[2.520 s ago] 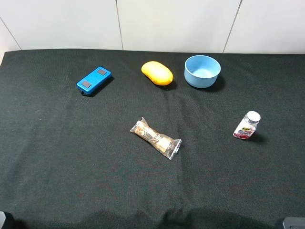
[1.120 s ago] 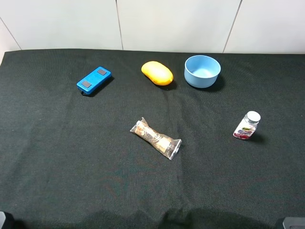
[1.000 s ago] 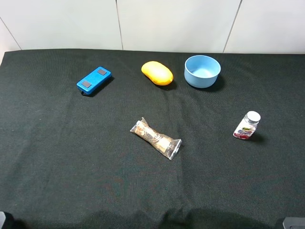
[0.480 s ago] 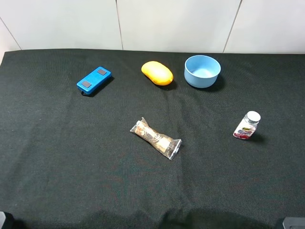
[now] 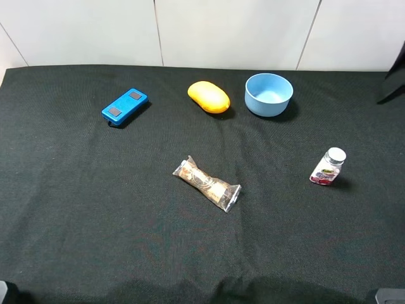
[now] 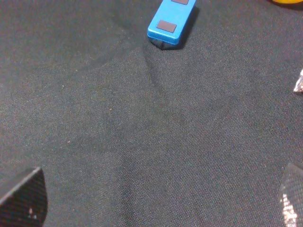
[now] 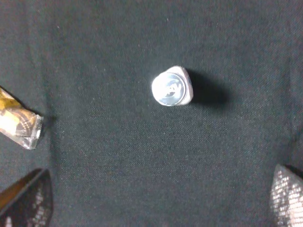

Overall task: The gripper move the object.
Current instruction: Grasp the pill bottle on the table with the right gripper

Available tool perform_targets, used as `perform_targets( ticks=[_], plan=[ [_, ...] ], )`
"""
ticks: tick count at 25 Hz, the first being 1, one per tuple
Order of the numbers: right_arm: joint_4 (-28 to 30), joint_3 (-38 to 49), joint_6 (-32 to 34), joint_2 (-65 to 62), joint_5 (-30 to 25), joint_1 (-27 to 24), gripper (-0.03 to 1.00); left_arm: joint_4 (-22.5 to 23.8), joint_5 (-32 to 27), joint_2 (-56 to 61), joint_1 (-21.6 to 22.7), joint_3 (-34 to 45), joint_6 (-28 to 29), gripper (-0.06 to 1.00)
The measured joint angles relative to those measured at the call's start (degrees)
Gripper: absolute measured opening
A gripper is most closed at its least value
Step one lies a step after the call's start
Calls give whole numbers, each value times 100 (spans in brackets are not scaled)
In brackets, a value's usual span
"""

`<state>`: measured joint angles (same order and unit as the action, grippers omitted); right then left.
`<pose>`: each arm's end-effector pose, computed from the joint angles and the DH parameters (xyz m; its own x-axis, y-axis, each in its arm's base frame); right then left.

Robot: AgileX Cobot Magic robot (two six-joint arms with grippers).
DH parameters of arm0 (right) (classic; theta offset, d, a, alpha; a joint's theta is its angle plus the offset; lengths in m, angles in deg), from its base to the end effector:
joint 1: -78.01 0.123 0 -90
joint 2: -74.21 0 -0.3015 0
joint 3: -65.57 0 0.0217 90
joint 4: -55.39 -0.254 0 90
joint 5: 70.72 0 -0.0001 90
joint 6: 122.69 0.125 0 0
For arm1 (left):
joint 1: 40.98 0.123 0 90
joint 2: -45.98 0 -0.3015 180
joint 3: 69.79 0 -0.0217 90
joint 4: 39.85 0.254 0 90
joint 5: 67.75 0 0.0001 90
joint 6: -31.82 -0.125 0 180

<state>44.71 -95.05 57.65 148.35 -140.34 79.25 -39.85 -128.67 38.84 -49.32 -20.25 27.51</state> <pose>0.2082 0.0262 0.3015 -0.9579 0.0497 -0.2829 -0.0042 0.9824 0.1867 0.0118 -0.0017 0.2601 -0.4462 0.1414 -0.8837 0.1791 0.9816 0.0666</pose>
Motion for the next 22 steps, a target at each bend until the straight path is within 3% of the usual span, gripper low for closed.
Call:
perform_targets(
  ticks=[16, 22],
  plan=[
    [-23, -20, 373, 1556, 176, 10, 69, 0, 0, 0, 0, 0, 0, 97],
    [134, -25, 700, 2149, 483, 356, 69, 0, 0, 0, 0, 0, 0, 97]
  ],
)
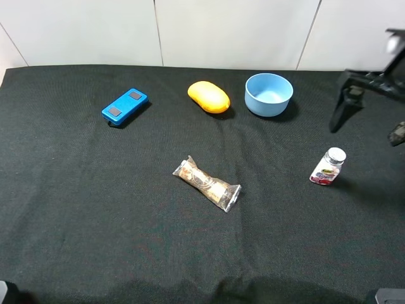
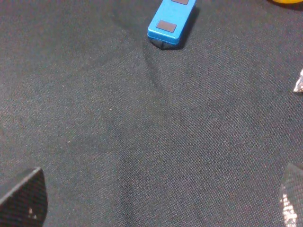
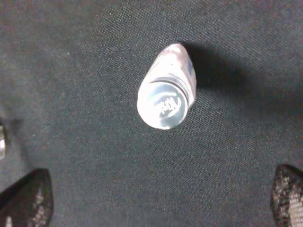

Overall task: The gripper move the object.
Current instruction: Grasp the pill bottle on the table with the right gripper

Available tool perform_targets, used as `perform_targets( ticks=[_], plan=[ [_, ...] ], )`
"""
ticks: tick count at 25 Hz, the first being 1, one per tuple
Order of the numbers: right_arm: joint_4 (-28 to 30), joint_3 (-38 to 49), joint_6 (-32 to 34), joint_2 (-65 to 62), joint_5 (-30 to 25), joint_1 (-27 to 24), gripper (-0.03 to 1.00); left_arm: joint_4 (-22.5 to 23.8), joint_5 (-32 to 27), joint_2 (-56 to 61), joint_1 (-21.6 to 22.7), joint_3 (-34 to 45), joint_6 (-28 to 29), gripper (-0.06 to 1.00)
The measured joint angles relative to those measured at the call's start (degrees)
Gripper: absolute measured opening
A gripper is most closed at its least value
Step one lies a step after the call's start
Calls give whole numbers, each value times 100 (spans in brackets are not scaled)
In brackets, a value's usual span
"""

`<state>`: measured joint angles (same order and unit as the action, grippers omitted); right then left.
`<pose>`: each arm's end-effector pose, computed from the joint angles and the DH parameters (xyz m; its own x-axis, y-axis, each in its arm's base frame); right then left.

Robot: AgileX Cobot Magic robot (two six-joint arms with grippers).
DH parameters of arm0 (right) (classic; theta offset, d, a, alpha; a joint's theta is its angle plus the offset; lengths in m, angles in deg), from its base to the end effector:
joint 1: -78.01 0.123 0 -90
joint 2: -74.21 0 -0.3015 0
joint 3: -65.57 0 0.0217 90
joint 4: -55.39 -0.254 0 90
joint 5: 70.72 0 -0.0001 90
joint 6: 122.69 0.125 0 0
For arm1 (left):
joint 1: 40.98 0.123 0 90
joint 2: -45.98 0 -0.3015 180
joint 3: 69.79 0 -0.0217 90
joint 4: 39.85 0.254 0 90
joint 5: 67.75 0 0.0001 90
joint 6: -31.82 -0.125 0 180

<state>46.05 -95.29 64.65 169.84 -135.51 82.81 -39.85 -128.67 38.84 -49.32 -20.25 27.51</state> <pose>0.2683 0.0410 0.2127 -0.9936 0.1119 0.0163 0.1131 0.9827 0.1465 0.0118 -0.0017 0.2601 -0.4462 0.1414 -0.8837 0.1791 0.9816 0.0666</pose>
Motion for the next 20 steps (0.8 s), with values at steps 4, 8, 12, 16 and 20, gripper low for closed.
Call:
perform_targets(
  ticks=[4, 8, 12, 16, 20],
  plan=[
    [0, 0, 87, 427, 218, 110, 69, 0, 0, 0, 0, 0, 0, 97],
    [0, 8, 100, 803, 373, 110, 69, 0, 0, 0, 0, 0, 0, 97],
    [-4, 223, 100, 1018, 676, 110, 69, 0, 0, 0, 0, 0, 0, 97],
    [-4, 464, 100, 1075, 1084, 110, 69, 0, 0, 0, 0, 0, 0, 97],
    [-6, 751, 100, 1124, 1538, 110, 69, 0, 0, 0, 0, 0, 0, 97]
  ],
)
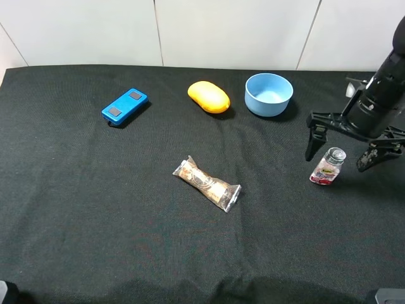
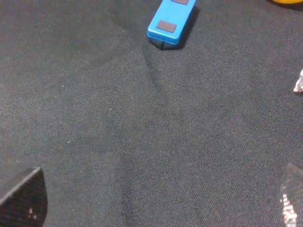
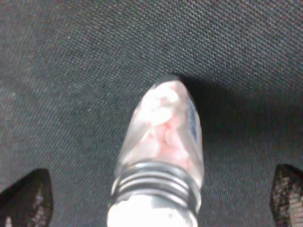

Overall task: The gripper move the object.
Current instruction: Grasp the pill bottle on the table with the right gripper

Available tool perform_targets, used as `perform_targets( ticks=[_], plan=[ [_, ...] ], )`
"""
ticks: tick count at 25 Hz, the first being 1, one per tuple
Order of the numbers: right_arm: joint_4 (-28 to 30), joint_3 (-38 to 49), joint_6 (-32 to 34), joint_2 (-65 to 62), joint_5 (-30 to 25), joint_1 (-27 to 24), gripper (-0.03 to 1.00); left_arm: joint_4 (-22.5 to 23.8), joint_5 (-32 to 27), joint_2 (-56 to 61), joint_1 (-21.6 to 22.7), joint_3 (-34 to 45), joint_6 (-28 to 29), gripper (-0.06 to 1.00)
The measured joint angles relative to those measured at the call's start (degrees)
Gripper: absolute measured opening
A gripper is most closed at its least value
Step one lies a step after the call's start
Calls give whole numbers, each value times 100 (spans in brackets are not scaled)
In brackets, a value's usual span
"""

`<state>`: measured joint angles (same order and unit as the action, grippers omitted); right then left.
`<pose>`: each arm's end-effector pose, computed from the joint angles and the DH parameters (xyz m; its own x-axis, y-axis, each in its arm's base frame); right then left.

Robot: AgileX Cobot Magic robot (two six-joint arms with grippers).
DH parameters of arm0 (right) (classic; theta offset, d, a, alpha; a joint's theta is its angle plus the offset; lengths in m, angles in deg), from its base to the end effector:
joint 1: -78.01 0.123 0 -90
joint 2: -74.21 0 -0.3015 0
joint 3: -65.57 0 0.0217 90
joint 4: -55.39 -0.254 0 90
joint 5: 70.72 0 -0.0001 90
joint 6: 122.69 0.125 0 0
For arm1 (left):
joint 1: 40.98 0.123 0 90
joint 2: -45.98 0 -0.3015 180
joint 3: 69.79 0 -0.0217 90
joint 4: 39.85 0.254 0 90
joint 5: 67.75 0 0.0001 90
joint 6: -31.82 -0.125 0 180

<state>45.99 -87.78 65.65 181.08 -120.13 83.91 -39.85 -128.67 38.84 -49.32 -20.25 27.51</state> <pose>0.2779 0.0443 0.1284 -0.9863 0.1476 0.0740 0.1552 0.9819 0.1088 0.0118 -0.0017 0.2601 -0.4462 0.1414 -0.8837 0.1791 0.9816 0.0666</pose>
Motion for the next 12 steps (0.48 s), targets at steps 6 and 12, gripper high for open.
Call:
perform_targets(
  ticks=[6, 12],
  plan=[
    [-39, 337, -5, 268, 576, 0, 69, 0, 0, 0, 0, 0, 0, 97],
    [-43, 505, -5, 311, 945, 0, 69, 0, 0, 0, 0, 0, 0, 97]
  ],
)
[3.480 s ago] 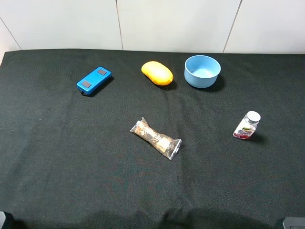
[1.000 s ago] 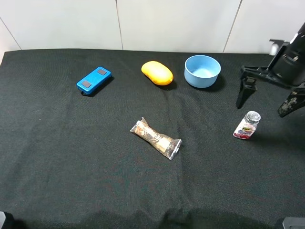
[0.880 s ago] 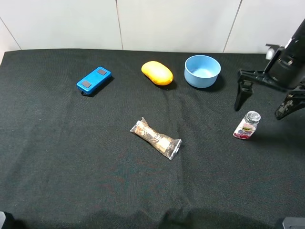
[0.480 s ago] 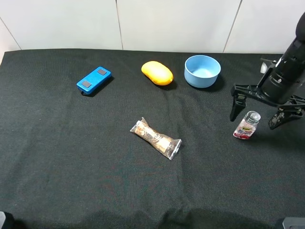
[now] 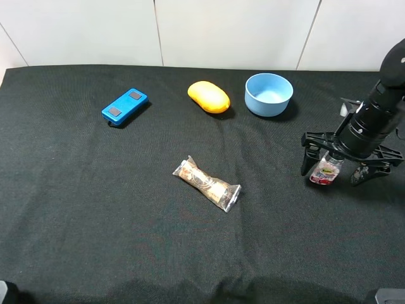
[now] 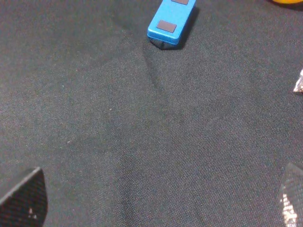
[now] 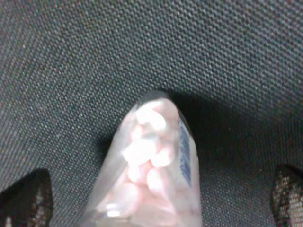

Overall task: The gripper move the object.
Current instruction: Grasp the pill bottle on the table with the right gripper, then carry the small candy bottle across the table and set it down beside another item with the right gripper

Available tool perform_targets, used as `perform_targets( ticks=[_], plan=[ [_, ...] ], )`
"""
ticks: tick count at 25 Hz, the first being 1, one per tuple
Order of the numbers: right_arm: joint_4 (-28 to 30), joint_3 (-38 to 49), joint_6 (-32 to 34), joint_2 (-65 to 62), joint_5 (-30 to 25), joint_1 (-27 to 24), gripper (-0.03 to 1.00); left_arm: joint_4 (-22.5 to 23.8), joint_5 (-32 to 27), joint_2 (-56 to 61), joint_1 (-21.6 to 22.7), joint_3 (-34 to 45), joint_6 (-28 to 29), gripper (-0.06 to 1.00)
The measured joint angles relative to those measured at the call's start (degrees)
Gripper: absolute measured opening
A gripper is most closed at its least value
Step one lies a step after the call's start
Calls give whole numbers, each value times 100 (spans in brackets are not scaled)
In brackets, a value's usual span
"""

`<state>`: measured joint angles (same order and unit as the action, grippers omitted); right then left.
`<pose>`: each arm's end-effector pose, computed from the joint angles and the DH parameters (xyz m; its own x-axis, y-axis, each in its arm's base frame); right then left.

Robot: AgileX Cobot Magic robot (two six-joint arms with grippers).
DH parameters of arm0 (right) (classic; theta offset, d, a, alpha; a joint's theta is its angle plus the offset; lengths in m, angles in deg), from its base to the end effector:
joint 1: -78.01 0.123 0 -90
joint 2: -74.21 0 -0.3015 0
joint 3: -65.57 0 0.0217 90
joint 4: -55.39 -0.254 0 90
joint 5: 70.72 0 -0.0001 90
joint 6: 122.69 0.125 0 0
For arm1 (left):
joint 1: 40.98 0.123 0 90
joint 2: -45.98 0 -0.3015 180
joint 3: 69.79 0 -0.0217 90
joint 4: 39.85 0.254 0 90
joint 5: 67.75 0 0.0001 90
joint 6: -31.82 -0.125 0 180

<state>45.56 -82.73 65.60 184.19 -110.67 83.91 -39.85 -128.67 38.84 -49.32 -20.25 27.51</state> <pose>0.2719 0.0419 0.0963 -0.9839 0.1713 0.0503 0.1757 0.9794 0.0996 0.0118 -0.0017 0.2601 -0.4462 0.1414 -0.8837 0.1791 0.9816 0.0666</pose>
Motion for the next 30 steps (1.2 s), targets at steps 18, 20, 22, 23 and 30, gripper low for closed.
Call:
perform_targets(
  ticks=[18, 20, 22, 23, 30],
  plan=[
    [-12, 0, -11, 26, 61, 0, 34, 0, 0, 0, 0, 0, 0, 97],
    [-12, 0, -11, 26, 61, 0, 34, 0, 0, 0, 0, 0, 0, 97],
    [-18, 0, -11, 26, 61, 0, 34, 0, 0, 0, 0, 0, 0, 97],
    [-25, 0, -11, 26, 61, 0, 34, 0, 0, 0, 0, 0, 0, 97],
    [-122, 0, -11, 26, 20, 0, 34, 0, 0, 0, 0, 0, 0, 97]
  ],
)
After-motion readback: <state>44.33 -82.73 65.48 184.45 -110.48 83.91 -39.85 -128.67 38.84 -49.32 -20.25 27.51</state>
